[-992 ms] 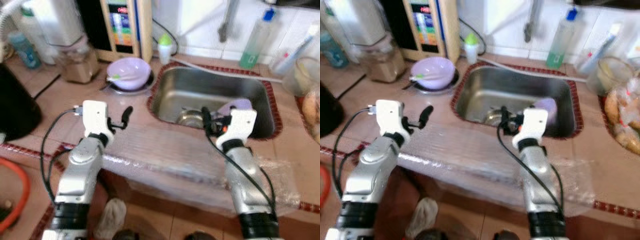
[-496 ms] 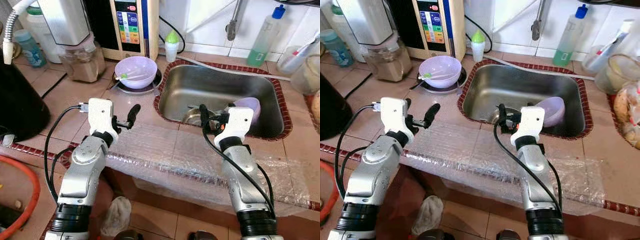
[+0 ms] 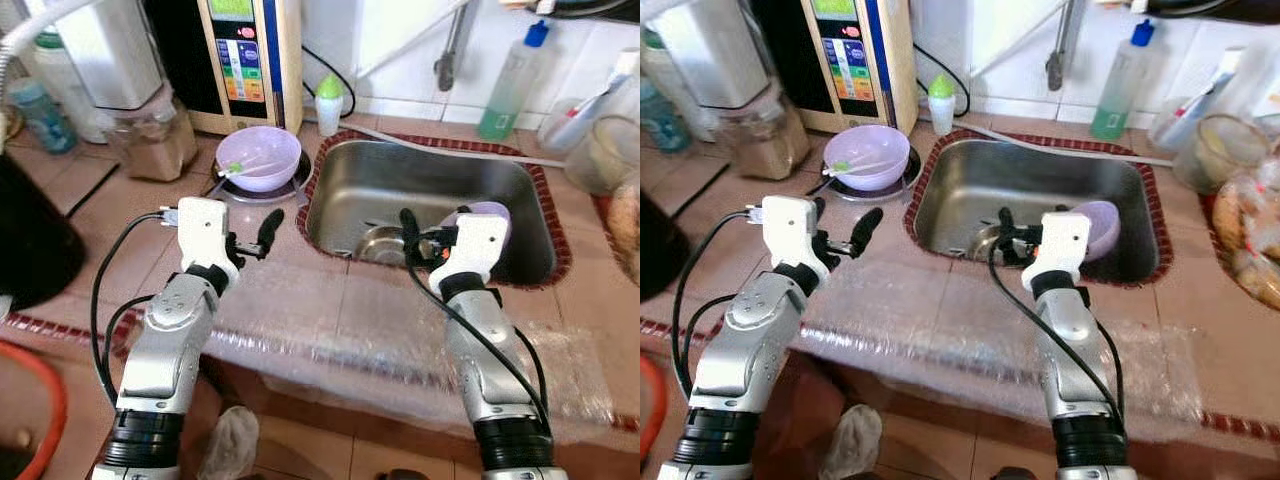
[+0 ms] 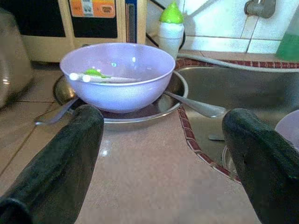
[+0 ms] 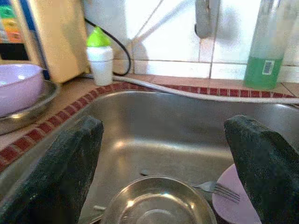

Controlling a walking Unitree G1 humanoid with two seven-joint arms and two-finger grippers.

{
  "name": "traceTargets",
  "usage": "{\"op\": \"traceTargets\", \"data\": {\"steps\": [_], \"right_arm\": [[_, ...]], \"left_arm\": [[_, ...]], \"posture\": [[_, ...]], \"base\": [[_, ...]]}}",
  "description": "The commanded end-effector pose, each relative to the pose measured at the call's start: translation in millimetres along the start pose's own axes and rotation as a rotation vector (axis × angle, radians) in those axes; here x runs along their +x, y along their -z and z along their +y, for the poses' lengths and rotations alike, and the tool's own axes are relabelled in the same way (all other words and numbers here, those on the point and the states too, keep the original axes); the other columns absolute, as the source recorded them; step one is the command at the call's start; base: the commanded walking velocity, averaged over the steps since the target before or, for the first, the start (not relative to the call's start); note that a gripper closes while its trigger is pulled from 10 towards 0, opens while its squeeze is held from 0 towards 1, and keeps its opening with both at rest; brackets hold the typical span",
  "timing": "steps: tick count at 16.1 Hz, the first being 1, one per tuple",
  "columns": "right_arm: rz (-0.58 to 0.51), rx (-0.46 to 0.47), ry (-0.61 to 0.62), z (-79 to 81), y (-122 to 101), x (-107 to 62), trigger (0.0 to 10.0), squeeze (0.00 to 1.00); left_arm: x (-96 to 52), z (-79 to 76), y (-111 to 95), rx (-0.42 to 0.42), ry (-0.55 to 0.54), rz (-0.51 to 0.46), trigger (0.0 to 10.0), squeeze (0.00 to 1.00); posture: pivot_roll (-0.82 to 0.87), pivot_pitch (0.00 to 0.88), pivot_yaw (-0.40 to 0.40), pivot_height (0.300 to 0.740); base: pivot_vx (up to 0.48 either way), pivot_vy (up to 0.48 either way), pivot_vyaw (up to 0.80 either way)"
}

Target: Kitchen organization

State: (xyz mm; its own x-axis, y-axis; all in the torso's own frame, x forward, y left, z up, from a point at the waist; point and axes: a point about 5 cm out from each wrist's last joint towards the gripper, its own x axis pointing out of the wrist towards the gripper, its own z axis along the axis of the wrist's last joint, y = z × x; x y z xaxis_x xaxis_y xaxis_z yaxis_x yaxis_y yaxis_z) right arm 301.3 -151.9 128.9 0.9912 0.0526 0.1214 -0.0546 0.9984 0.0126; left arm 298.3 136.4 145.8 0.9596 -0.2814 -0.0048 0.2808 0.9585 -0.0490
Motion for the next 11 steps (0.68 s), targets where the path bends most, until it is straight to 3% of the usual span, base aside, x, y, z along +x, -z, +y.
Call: {"op": "traceTargets", "data": {"steps": [1,11], "right_arm": [[-0.006,0.004,-0.006,3.0,-1.3,2.7,10.0,0.00],[0.004,0.003,-0.013,3.3,2.1,1.6,10.0,0.00]], "left_arm": [[-0.8,0.9,-1.6,0.003,-0.003,0.003,10.0,0.00],[-8.8,-8.9,7.5,-0.018,-0.019,0.019,10.0,0.00]], "posture": [[-0.01,0.033,0.050,0.740],[-0.01,0.043,0.047,0.740]], "base": [[0.281,0.000,0.00],[0.000,0.000,0.00]]}}
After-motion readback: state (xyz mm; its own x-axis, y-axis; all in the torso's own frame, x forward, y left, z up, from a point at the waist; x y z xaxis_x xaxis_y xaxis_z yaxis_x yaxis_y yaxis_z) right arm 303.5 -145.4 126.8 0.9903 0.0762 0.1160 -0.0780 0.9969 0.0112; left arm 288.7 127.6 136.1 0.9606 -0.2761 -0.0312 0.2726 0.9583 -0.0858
